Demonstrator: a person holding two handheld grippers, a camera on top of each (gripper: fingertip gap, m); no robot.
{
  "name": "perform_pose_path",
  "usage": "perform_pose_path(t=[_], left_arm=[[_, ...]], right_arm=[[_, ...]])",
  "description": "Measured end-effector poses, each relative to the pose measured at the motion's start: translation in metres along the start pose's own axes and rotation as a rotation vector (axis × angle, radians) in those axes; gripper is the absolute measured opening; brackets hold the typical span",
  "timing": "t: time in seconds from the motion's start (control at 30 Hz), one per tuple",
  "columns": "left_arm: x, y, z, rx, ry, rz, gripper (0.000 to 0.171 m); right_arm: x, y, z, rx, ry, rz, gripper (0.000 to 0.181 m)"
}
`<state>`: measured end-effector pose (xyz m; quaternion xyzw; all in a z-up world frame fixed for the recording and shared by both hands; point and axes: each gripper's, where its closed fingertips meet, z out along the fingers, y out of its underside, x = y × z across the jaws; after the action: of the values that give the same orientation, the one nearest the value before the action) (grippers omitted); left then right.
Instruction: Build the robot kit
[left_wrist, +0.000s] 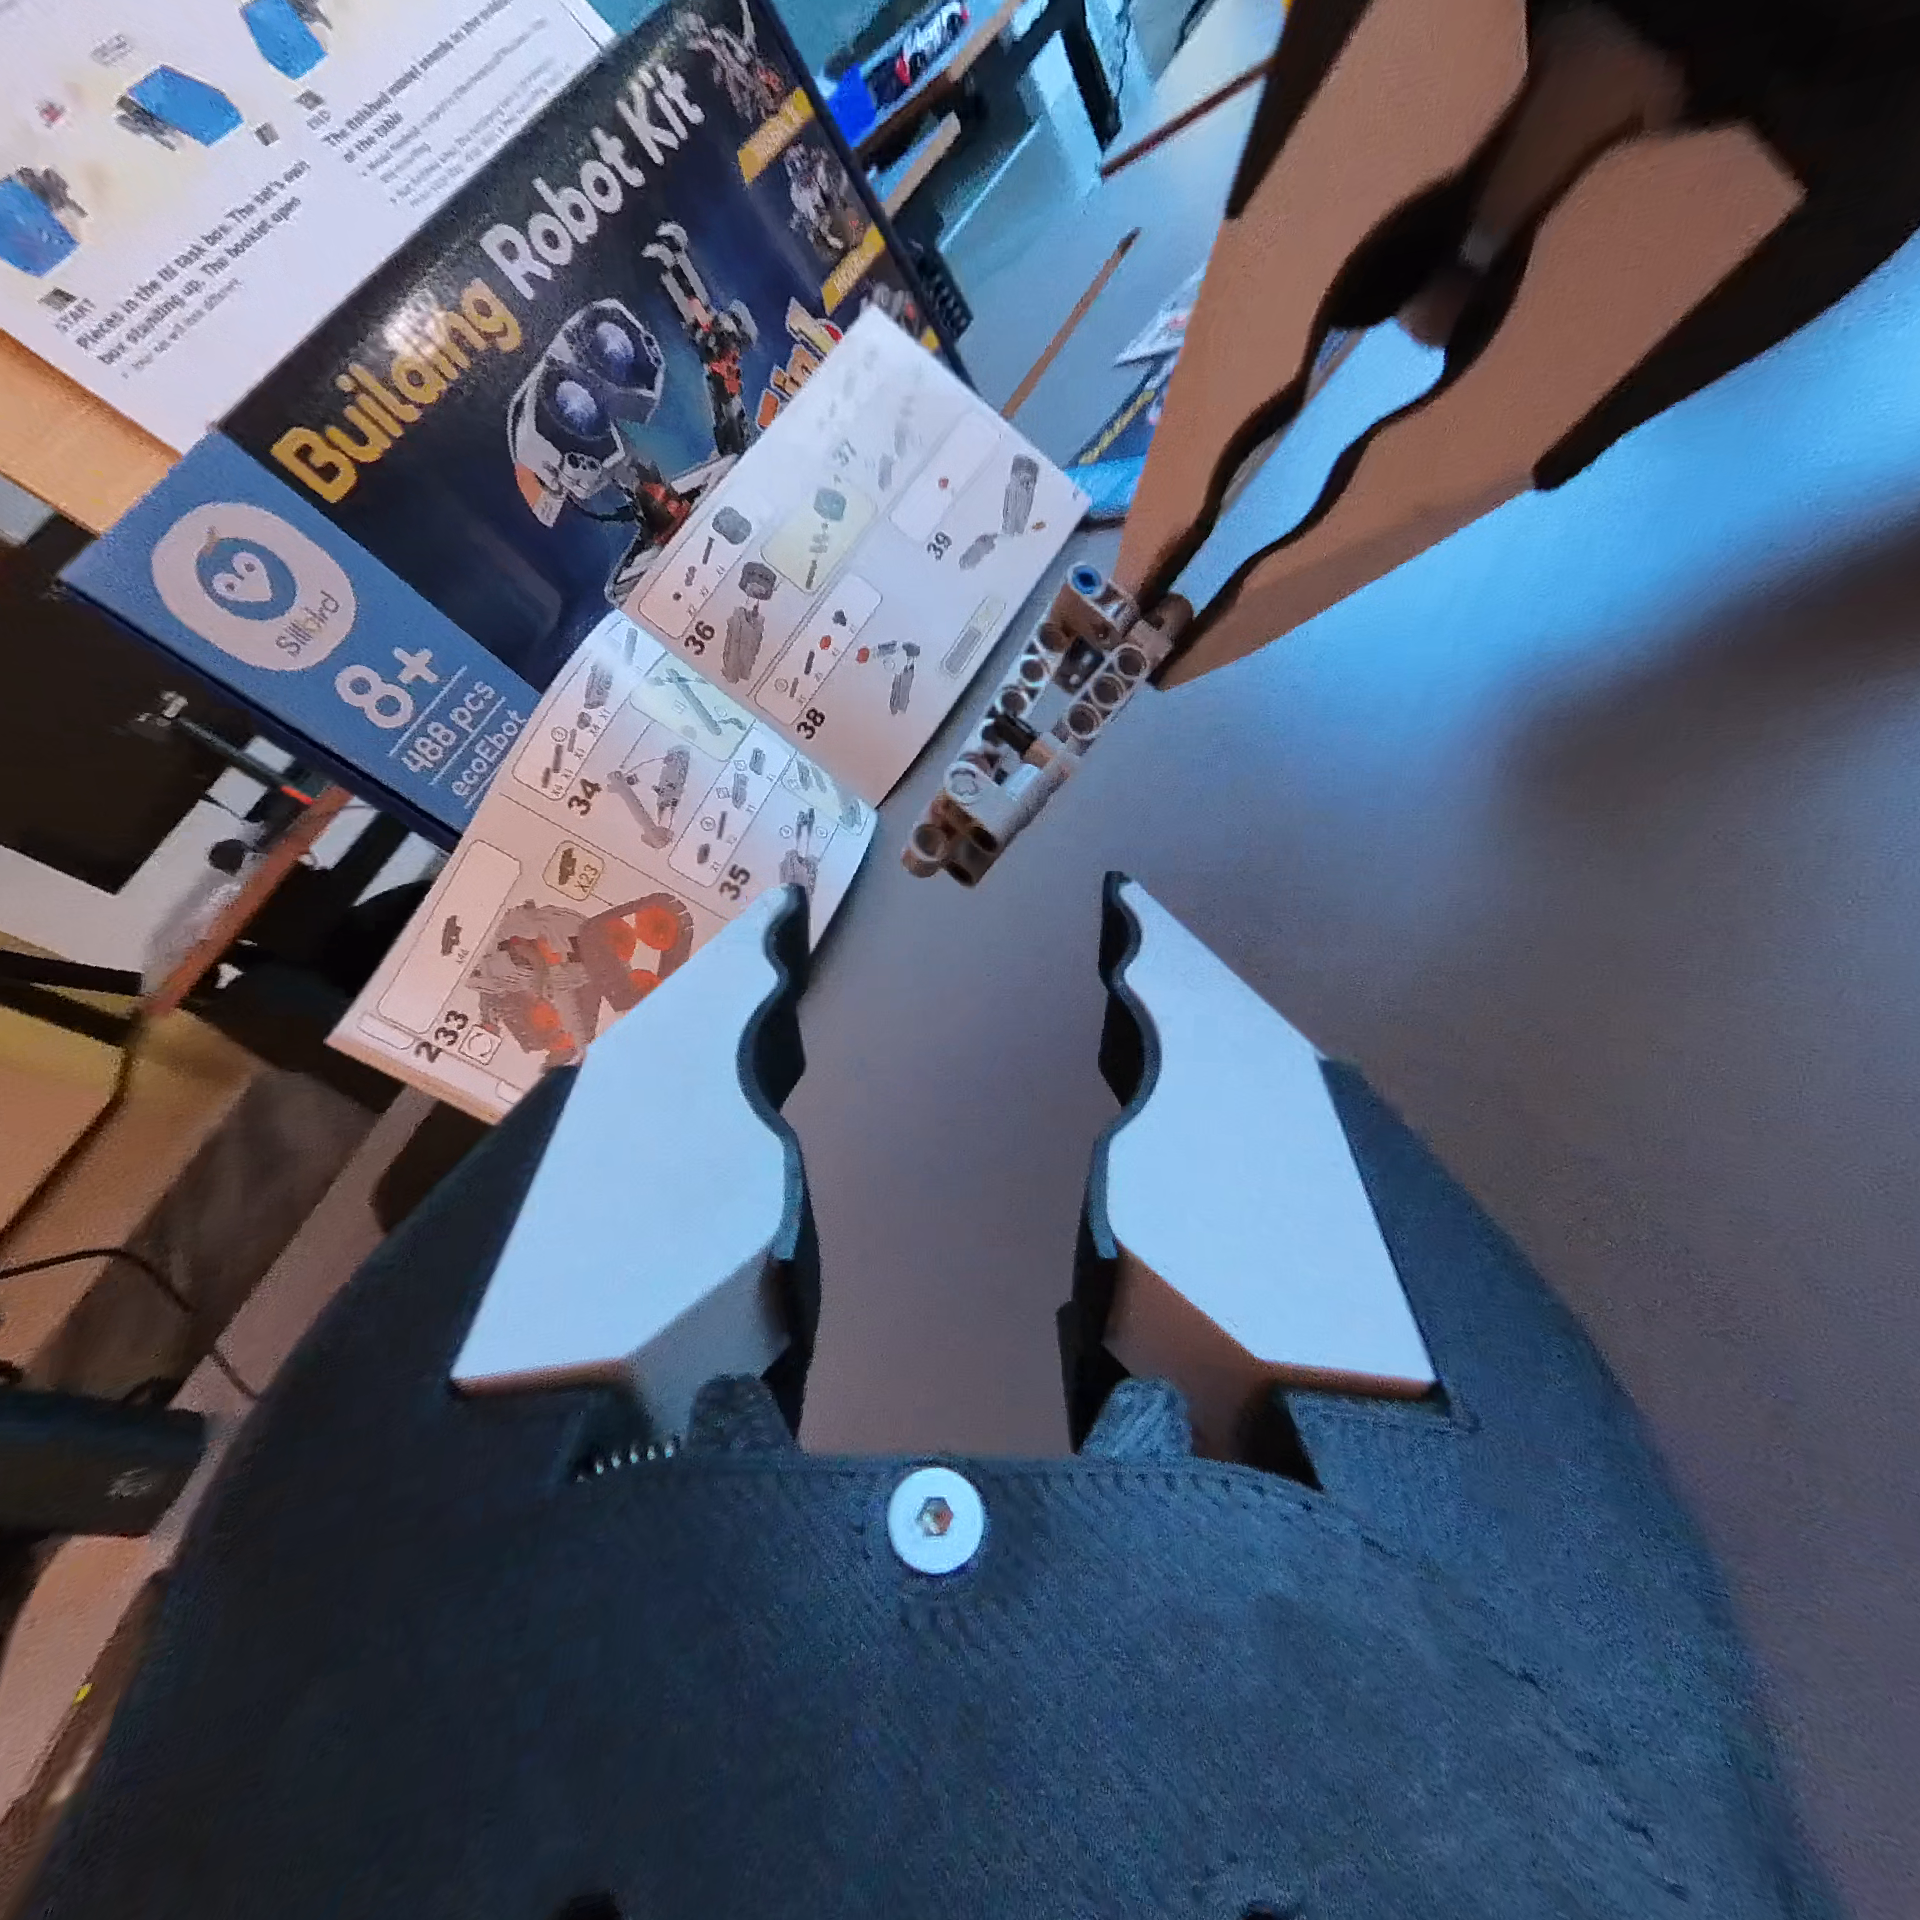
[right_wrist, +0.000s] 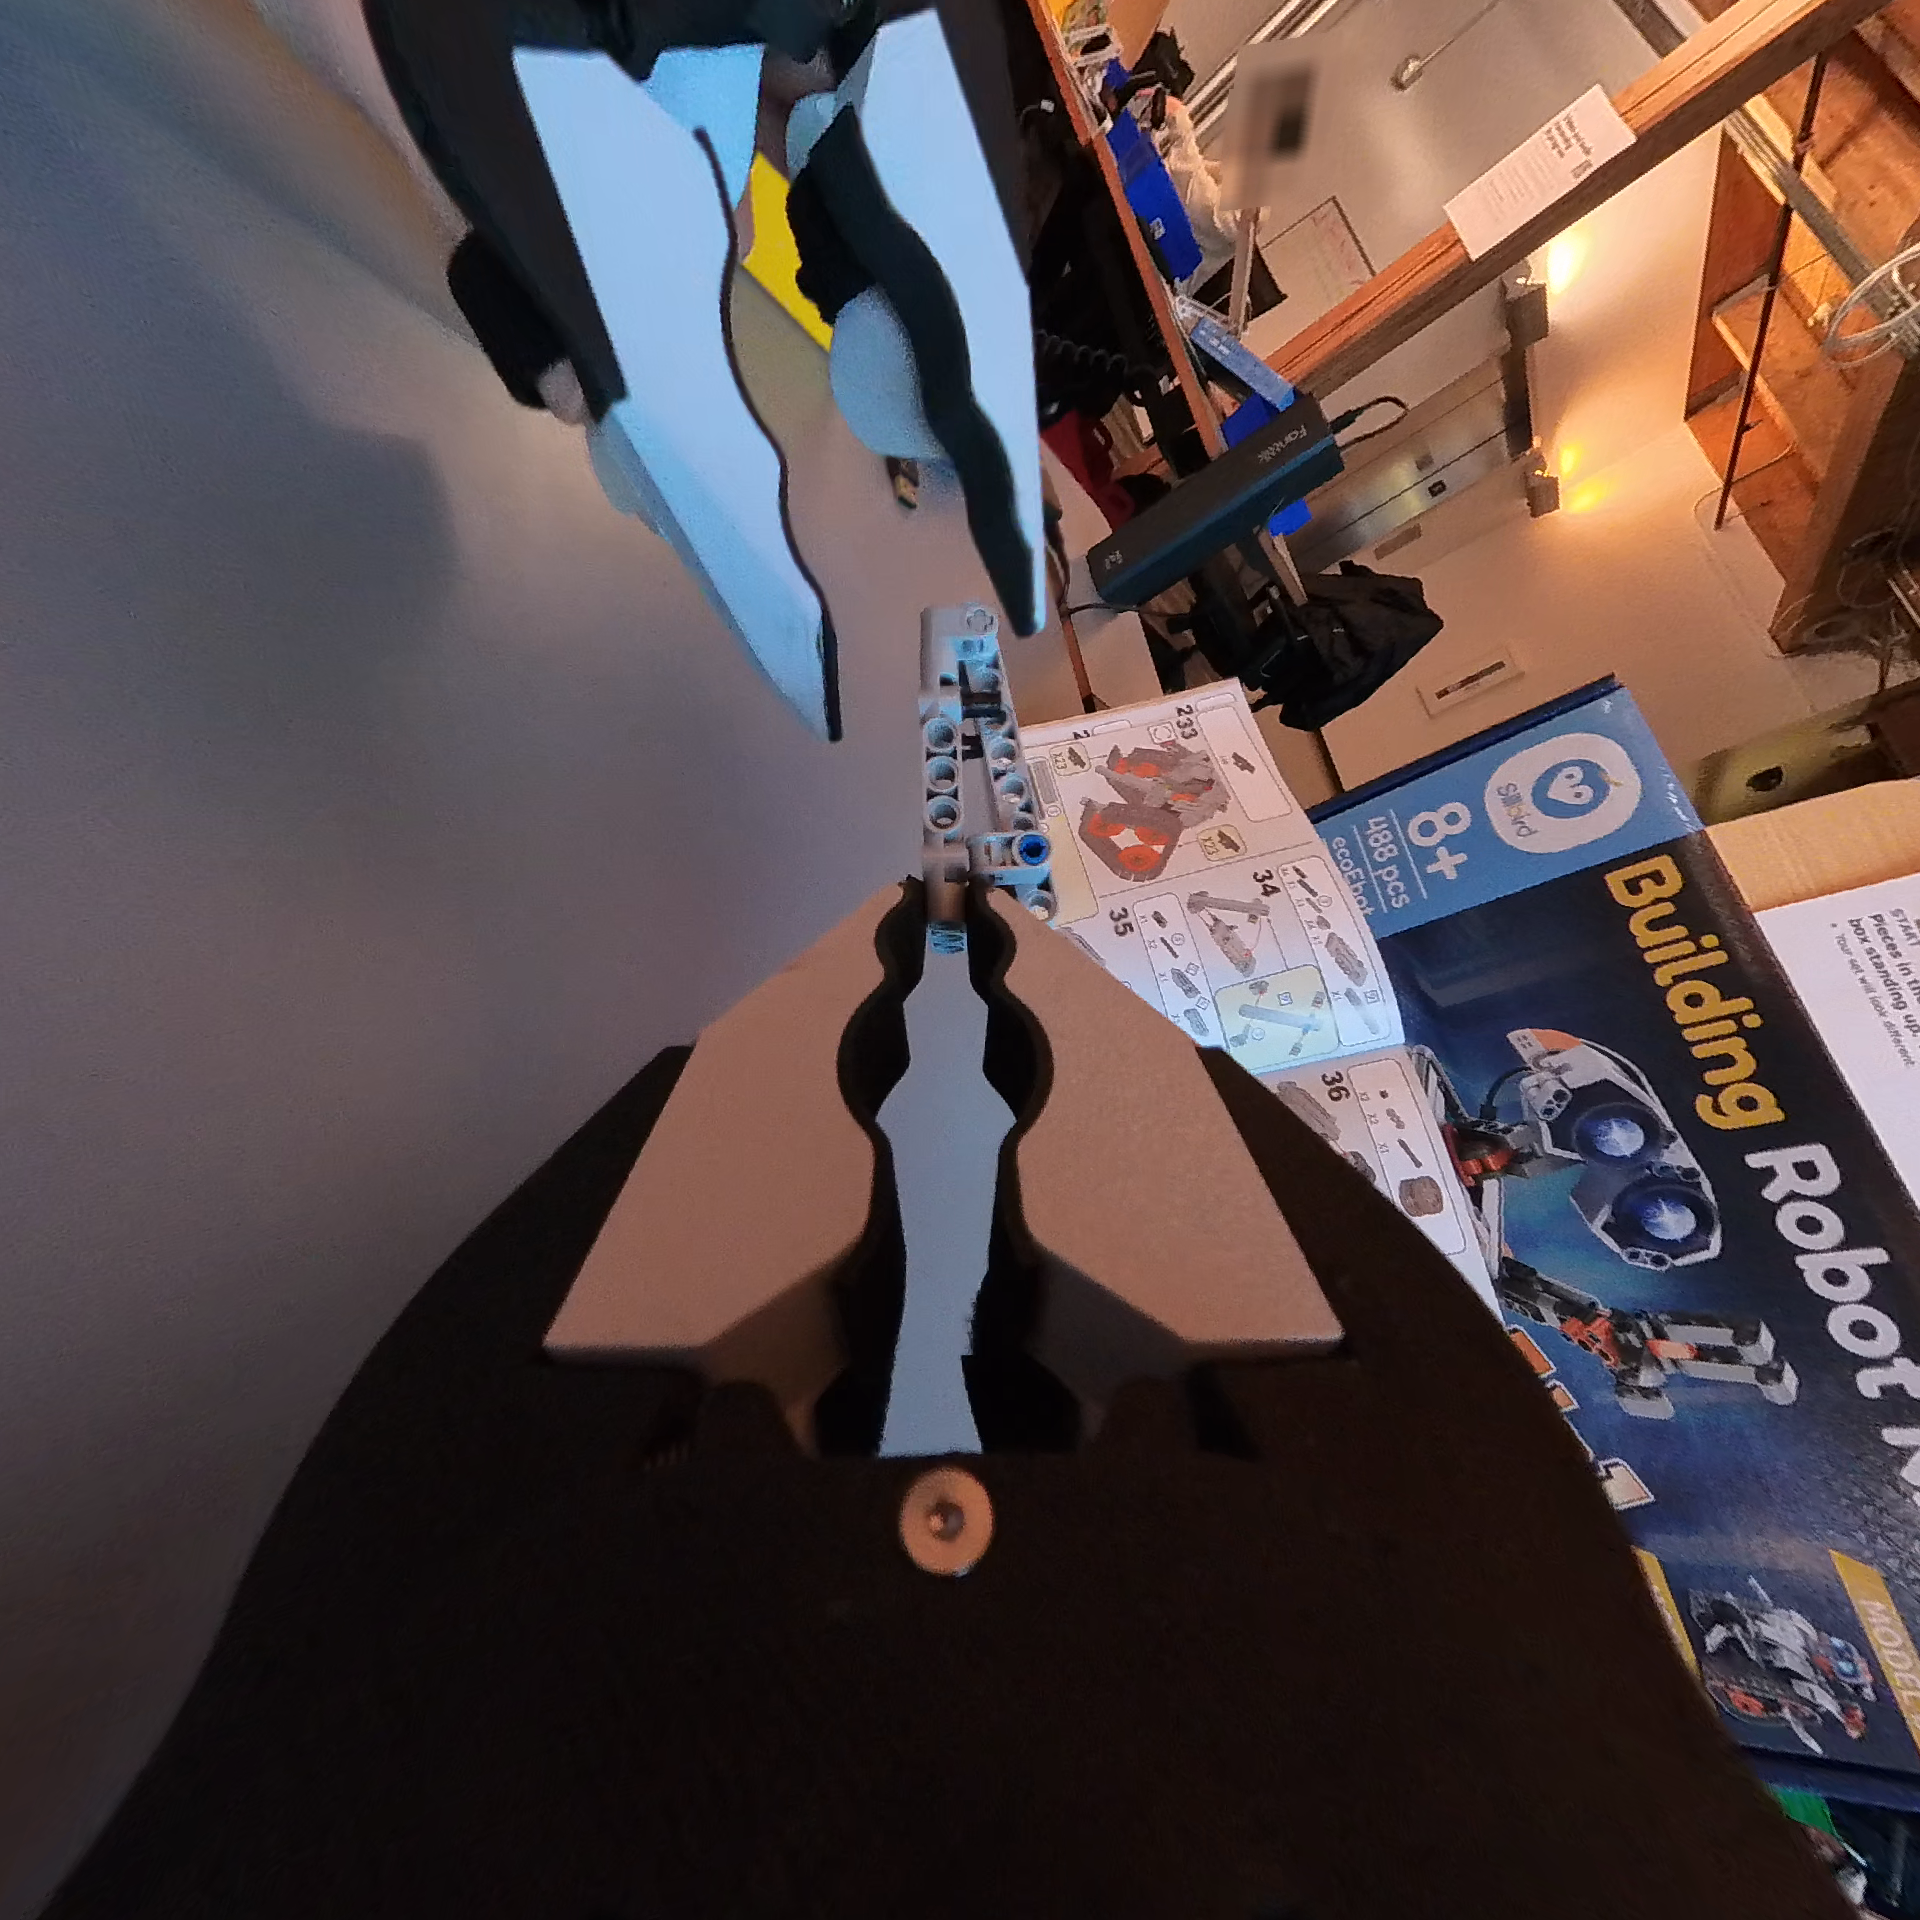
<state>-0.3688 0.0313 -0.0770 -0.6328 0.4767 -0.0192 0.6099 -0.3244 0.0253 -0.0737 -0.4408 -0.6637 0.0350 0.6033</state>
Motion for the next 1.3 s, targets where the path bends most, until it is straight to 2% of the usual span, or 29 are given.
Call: perform_pose_path(t=[0.2, 0.6, 0.67, 1.3], left_arm=[[0.005, 0.010, 0.006, -0.067, -0.027, 0.073, 0.028], [0.000, 0.013, 0.009, -0.093, -0.088, 0.092, 0.012], [-0.001, 0.012, 0.009, -0.089, -0.090, 0.081, 0.000], [0.001, 0.015, 0.010, -0.091, -0.092, 0.094, 0.001]], right_arm=[[-0.006, 0.002, 0.003, -0.021, -0.022, -0.023, 0.007], [-0.003, 0.005, 0.003, -0.034, -0.004, -0.021, 0.007], [-0.003, 0.003, 0.004, -0.025, 0.001, -0.015, 0.007], [-0.004, 0.003, 0.004, -0.026, -0.004, -0.007, 0.007]])
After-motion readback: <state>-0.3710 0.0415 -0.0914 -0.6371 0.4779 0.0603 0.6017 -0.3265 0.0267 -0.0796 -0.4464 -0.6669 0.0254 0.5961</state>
